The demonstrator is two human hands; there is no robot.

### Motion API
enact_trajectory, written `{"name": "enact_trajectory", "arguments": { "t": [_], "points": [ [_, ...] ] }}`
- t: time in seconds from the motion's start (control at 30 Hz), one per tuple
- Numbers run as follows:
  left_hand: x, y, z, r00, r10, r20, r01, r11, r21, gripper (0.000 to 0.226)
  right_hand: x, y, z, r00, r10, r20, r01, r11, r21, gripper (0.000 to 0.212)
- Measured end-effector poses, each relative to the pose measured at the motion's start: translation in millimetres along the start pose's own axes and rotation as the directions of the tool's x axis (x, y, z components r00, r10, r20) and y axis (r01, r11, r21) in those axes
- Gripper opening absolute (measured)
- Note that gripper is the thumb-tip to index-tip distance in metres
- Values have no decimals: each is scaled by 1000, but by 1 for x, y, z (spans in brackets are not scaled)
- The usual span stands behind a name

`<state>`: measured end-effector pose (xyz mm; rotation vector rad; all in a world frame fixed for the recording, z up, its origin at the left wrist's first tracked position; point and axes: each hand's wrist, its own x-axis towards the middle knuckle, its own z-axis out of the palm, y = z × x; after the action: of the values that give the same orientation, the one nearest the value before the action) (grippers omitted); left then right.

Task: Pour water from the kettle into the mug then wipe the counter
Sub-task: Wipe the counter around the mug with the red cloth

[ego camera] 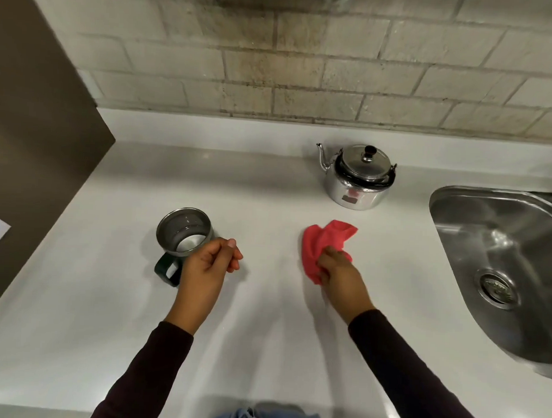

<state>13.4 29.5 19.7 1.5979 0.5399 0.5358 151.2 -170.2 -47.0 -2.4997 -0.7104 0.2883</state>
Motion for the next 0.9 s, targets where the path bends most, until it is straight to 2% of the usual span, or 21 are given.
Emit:
{"name": "enact_trajectory", "arguments": {
  "t": [0.1,0.13,0.17,0.2,0.27,0.3,0.43,0.5,0.53,0.6,0.67,0.77,0.9],
  "points": [
    [1,4,-24,996,34,-84,-35,999,-6,38,-2,-49,14,978,3,209,-55,968,246,34],
    [1,4,-32,993,39,-113,-40,999,-5,37,-3,-65,17,971,-8,237,-76,936,342,38],
    [1,5,-40,989,41,-140,-42,999,-5,37,-3,-74,19,977,-28,212,-47,940,339,40],
    [2,4,-48,985,45,-164,-46,999,-7,36,-2,-79,22,977,-67,202,-2,946,323,37],
    [2,2,-62,977,41,-209,-46,999,-20,36,0,-88,29,969,-91,230,9,942,337,13],
    [2,0,-67,972,39,-232,-47,999,-27,36,3,-88,31,977,-83,196,13,942,335,2],
    [3,-14,-86,938,-16,-347,13,1000,-11,32,17,-102,35,989,-65,-136,97,965,245,27],
    [4,-21,-89,927,-93,-364,116,992,42,25,20,-108,47,986,-67,-155,94,980,175,44],
    [5,-25,-89,927,-145,-346,178,982,66,22,21,-111,56,994,-56,-98,69,988,136,55],
    [6,-34,-88,931,-269,-246,300,949,97,26,17,-110,79,999,-46,18,47,998,-50,74],
    [9,-38,-88,910,-395,-127,402,915,37,35,14,-104,96,997,-70,23,73,982,-176,75],
    [15,-33,-92,869,-494,16,491,859,-146,39,23,-94,99,993,-112,-29,109,989,-103,61],
    [18,-32,-96,868,-487,99,497,855,-149,45,48,-90,94,986,-132,-98,136,990,31,45]
  ]
}}
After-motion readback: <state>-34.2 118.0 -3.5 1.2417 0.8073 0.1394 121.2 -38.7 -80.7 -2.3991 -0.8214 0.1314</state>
